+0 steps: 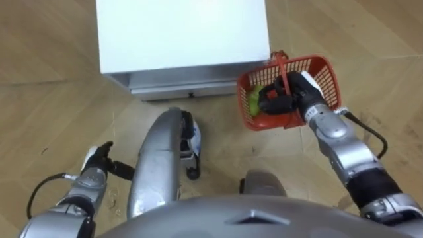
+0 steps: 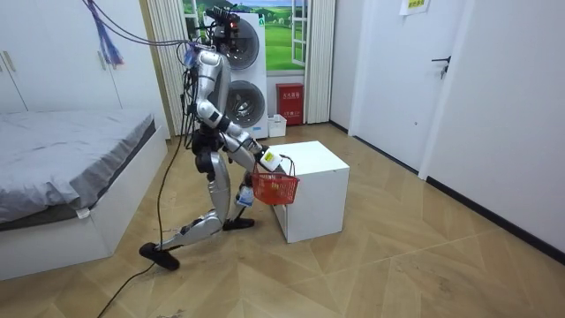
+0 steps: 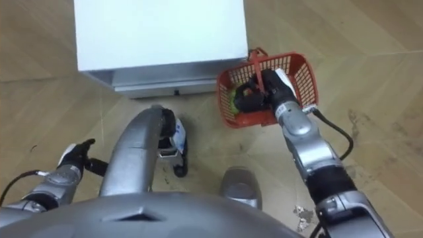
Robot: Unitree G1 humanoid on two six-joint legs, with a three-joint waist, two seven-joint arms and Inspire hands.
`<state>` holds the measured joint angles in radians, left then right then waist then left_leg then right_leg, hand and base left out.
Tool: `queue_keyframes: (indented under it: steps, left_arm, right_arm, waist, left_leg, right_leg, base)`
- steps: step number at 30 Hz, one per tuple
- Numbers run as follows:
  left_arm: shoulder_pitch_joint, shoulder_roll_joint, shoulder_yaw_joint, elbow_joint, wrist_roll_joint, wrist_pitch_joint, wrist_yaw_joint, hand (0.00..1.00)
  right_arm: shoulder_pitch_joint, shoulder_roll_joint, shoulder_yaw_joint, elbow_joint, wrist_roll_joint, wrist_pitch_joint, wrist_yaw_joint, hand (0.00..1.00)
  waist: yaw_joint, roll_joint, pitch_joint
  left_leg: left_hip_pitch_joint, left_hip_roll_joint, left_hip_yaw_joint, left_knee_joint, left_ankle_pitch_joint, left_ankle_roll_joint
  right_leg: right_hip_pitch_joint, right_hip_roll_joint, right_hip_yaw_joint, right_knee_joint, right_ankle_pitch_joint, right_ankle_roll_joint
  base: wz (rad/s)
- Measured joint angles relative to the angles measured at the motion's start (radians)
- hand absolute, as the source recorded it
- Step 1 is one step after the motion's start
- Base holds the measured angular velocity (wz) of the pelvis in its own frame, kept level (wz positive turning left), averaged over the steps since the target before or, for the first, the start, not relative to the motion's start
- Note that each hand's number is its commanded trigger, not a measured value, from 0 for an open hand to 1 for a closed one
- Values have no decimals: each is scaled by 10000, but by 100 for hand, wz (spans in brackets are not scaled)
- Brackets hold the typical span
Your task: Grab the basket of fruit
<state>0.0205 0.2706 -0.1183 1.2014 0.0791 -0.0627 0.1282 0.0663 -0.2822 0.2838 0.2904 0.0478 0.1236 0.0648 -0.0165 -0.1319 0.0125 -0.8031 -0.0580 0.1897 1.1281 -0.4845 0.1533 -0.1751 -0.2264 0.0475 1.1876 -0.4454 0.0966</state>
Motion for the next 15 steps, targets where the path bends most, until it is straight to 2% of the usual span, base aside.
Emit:
queue_keyframes:
  steps: [1,4,7,12,14,15]
  left_arm:
    - [172,35,20,-44,-7,-13,1,0]
    - [455,141,96,-58,-10,95,1,0]
    - [577,165,225,-409,-58,339,-22,0]
    - [548,102,444,-889,0,478,-45,0]
    - [610,93,473,-1084,-15,480,-23,0]
    - [624,91,475,-1092,-39,485,-11,0]
  right_arm:
    - [170,-21,-35,-269,-19,5,180,100]
    - [594,-40,-250,-1025,-24,-9,566,100]
    - [752,-76,-458,-1540,-190,-8,761,100]
    - [866,-66,-595,-1921,-185,-9,1068,100]
    - [1061,-68,-769,-2285,-80,-13,1098,100]
    - [1118,-71,-815,-2529,-18,-16,1098,100]
  waist:
    - [73,23,-19]
    - [228,39,-16]
    - [232,50,-23]
    - [274,96,-29]
    - [297,136,-29]
    - [310,136,-29]
  left_leg:
    - [354,100,-3,-394,94,-28]
    - [1059,282,-14,-1232,300,-152]
    - [1438,300,-22,-1767,479,-212]
    - [1903,302,-74,-2660,946,-391]
    - [2041,327,-141,-2986,1148,-494]
    - [2152,345,-193,-3227,1325,-572]
  right_leg:
    - [159,7,-137,-415,481,-13]
    - [632,41,-350,-1475,1216,52]
    - [969,14,-562,-2155,1523,42]
    - [1542,47,-805,-3390,1581,121]
    - [1776,132,-811,-3909,1372,154]
    - [1814,189,-803,-4225,985,95]
  base:
    - [-26]
    - [-27]
    - [-7]
    - [-1]
    - [-3]
    - [-17]
